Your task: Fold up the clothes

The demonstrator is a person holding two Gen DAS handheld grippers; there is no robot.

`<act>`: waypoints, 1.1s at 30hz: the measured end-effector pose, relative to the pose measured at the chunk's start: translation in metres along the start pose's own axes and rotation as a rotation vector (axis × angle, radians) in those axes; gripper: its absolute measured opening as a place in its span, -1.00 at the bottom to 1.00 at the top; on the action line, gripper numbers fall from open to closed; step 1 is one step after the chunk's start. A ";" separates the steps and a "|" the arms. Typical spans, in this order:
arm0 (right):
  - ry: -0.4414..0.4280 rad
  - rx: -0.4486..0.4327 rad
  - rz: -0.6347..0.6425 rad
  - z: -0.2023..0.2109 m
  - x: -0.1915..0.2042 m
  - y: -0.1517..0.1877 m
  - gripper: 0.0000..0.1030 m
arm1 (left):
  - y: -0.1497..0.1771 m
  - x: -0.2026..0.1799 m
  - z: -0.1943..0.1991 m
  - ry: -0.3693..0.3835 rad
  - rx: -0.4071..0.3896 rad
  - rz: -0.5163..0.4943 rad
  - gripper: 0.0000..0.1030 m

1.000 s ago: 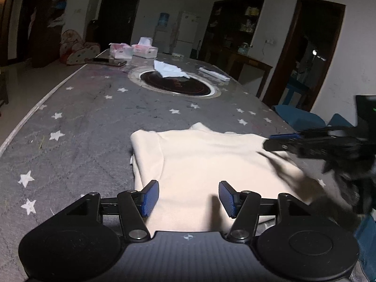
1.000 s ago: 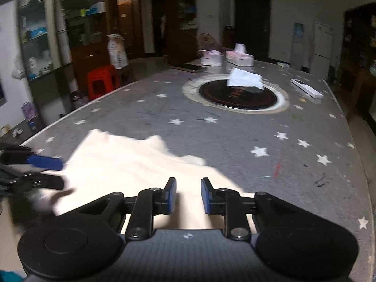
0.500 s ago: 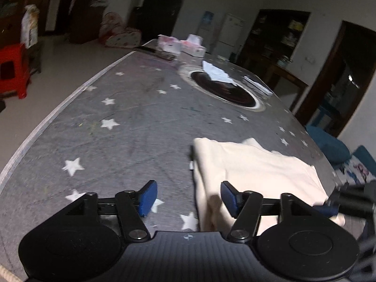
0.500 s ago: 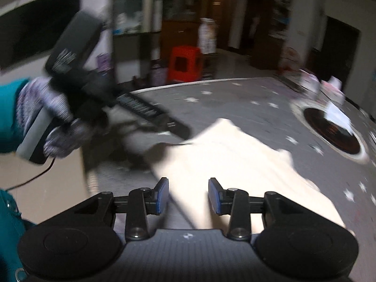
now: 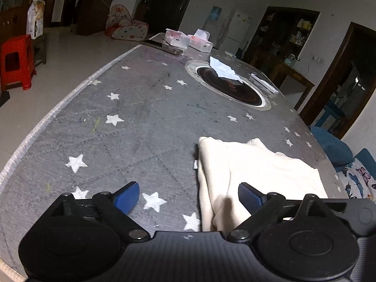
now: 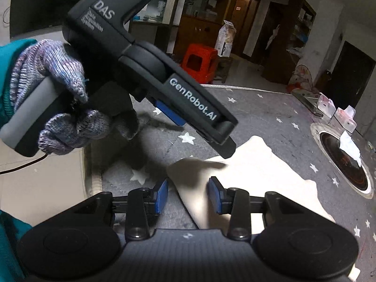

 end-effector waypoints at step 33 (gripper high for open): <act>-0.090 -0.158 -0.378 0.042 -0.069 -0.004 -0.90 | -0.007 -0.003 -0.045 0.268 0.161 0.458 -0.03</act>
Point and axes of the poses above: each gripper's, at about its wrist camera, not at the fingertips, and z roughly against the way its jaws point, x to its left, y to its underside, the point moved 1 cm from there along -z, roughly the way its jaws point
